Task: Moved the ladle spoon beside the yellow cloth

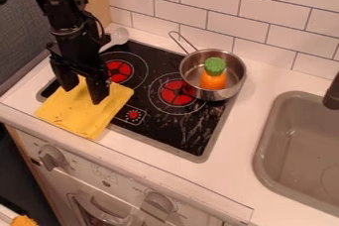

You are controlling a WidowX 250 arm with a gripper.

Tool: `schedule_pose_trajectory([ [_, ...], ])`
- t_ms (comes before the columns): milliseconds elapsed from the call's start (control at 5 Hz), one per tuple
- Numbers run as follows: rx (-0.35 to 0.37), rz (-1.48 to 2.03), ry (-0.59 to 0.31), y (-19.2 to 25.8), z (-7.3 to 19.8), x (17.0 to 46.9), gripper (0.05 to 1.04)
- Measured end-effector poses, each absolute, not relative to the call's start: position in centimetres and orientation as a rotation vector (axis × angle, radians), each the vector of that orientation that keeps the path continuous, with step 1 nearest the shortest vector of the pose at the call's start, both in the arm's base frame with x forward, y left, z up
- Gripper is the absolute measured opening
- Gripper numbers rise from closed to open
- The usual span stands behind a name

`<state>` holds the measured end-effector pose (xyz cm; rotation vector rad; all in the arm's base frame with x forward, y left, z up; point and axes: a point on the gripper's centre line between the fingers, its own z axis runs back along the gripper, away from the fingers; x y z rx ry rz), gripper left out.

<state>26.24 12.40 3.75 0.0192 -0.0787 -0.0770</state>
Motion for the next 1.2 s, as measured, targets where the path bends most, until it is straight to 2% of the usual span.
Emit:
schedule_pose_trajectory([
  [200, 0.002, -0.077, -0.050, 12.3, 3.0, 26.1, 0.998],
  [400, -0.015, -0.074, -0.042, 14.6, 3.0, 29.3, 0.998],
  [800, 0.002, -0.051, -0.022, 18.2, 3.1, 33.3, 0.998],
  [1200, 0.013, -0.044, 0.015, 20.1, 0.9, 34.4, 0.997],
])
